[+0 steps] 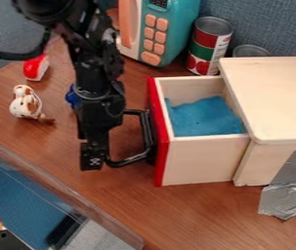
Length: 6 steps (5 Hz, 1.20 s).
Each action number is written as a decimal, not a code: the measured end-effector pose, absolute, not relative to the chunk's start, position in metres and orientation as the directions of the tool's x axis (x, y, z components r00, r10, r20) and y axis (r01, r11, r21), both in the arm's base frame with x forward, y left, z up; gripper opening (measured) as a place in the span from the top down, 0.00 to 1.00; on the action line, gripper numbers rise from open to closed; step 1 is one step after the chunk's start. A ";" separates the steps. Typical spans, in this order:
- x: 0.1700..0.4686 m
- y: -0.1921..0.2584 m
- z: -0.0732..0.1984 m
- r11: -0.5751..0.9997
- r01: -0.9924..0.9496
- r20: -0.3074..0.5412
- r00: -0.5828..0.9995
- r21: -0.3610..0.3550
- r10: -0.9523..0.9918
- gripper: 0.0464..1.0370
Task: Close the drawer
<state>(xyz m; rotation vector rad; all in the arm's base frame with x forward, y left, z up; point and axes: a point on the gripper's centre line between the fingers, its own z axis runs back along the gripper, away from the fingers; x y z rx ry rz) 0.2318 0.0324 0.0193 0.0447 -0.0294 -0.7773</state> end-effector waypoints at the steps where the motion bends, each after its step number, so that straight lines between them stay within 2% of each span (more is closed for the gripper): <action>1: 0.245 0.026 0.020 0.727 0.686 0.016 0.727 0.039 -0.687 0.04; 4: 0.315 0.003 0.022 0.774 0.633 0.030 0.774 -0.010 -0.632 0.04; 5: 0.330 -0.014 0.020 0.767 0.641 0.030 0.767 -0.027 -0.641 0.04; 6: 0.333 -0.021 0.019 0.761 0.647 0.025 0.762 -0.043 -0.647 0.04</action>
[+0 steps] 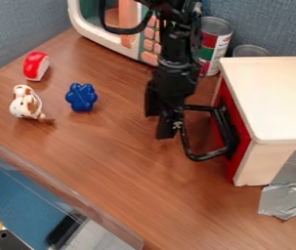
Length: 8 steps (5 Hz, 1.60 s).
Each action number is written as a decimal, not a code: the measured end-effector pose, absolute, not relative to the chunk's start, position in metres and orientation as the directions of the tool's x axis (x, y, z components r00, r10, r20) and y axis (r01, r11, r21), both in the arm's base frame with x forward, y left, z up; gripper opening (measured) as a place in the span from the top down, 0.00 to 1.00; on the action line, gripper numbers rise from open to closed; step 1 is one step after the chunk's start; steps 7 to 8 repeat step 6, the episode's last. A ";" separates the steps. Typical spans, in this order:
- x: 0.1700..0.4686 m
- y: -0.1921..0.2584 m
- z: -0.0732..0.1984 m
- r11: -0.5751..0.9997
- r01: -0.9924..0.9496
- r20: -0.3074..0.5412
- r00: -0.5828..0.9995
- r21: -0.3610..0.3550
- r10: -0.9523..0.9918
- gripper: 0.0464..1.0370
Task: Close the drawer
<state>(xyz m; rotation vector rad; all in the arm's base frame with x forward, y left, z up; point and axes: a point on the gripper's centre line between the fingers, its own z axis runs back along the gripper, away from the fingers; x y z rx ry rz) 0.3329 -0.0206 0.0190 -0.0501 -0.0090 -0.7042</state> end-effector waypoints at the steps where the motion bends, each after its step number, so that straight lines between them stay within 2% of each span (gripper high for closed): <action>1: 0.332 -0.023 0.019 0.776 0.628 0.027 0.778 -0.049 -0.628 0.04; 2: 0.324 -0.010 0.027 0.854 0.521 0.009 0.854 0.005 -0.521 0.04; 3: 0.309 0.035 0.048 0.930 0.348 -0.019 0.937 0.116 -0.348 0.04; 4: 0.280 0.086 0.080 0.963 0.200 0.009 0.979 0.181 -0.205 0.04; 5: 0.253 0.122 0.097 0.970 0.173 0.055 0.981 0.172 -0.185 0.04; 6: 0.228 0.151 0.112 0.985 0.146 0.082 0.985 0.088 -0.154 0.04; 8: 0.228 0.151 0.112 0.985 0.146 0.082 0.985 0.088 -0.154 0.04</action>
